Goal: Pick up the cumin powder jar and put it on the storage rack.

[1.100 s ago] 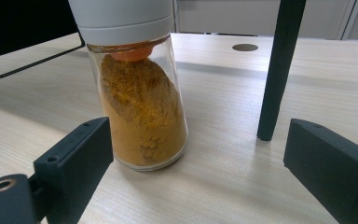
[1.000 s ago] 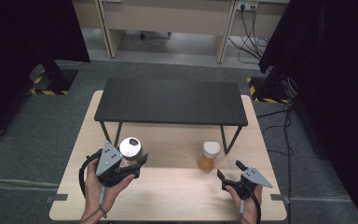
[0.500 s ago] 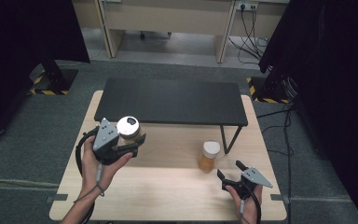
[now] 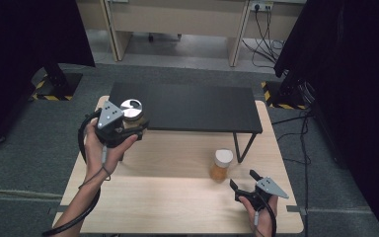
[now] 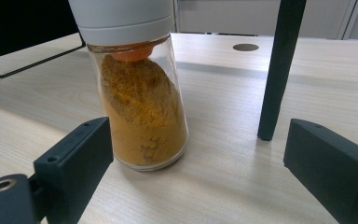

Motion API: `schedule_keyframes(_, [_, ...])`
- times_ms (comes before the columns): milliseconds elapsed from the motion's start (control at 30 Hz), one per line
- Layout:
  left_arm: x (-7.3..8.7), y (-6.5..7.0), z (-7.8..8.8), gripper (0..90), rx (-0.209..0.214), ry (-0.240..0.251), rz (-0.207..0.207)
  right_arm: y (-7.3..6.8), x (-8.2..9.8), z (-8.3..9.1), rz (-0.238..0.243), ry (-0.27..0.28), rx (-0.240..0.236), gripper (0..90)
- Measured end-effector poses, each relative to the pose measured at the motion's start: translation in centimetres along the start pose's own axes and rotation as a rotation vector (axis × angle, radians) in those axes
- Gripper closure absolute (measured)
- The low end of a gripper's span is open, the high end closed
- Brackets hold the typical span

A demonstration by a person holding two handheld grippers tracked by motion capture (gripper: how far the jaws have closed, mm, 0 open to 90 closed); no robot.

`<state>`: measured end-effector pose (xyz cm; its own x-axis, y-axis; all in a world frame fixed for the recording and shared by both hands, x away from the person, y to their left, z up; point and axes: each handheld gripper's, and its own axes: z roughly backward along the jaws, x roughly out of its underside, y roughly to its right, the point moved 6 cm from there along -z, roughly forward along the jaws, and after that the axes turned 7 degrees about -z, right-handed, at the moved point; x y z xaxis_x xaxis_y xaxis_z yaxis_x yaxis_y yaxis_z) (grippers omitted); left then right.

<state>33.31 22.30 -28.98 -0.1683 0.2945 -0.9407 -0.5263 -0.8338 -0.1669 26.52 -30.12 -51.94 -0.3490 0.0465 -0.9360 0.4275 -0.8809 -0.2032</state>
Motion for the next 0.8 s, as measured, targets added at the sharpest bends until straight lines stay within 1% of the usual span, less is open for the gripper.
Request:
schedule_keyframes(67, [-0.1, -0.4, -0.4, 30.1, -0.009, -0.002, 0.011, 0.0, 0.0, 0.0, 0.001, 0.000, -0.001, 8.2])
schedule_keyframes(200, [-0.5, -1.0, -1.2, 30.1, -0.023, -0.014, 0.018, 0.0, 0.0, 0.0, 0.002, 0.000, 0.000, 8.2])
schedule_keyframes(300, [-0.9, -1.4, -1.7, 30.1, -0.042, -0.018, 0.014, 0.0, 0.0, 0.0, 0.001, 0.001, 0.000, 8.2])
schedule_keyframes(333, [-0.9, -1.4, -1.7, 30.1, -0.042, -0.018, 0.014, 0.0, 0.0, 0.0, 0.001, 0.001, 0.000, 8.2])
schedule_keyframes(433, [-1.3, -1.9, -2.6, 30.1, -0.060, -0.029, 0.022, 0.0, 0.0, 0.0, 0.001, 0.000, 0.000, 8.2])
schedule_keyframes(533, [-1.6, -2.3, -3.3, 30.1, -0.090, -0.040, 0.011, 0.0, 0.0, 0.0, 0.004, 0.001, 0.000, 8.2])
schedule_keyframes(567, [-1.6, -2.3, -3.3, 30.1, -0.090, -0.040, 0.011, 0.0, 0.0, 0.0, 0.004, 0.001, 0.000, 8.2])
schedule_keyframes(633, [-1.6, -2.5, -3.7, 30.1, -0.103, -0.044, 0.010, -0.1, 0.0, 0.0, 0.004, 0.001, 0.000, 8.2])
schedule_keyframes(800, [-1.6, -3.3, -4.8, 30.1, -0.118, -0.074, 0.023, -0.1, 0.0, 0.0, 0.007, 0.001, 0.000, 8.2])
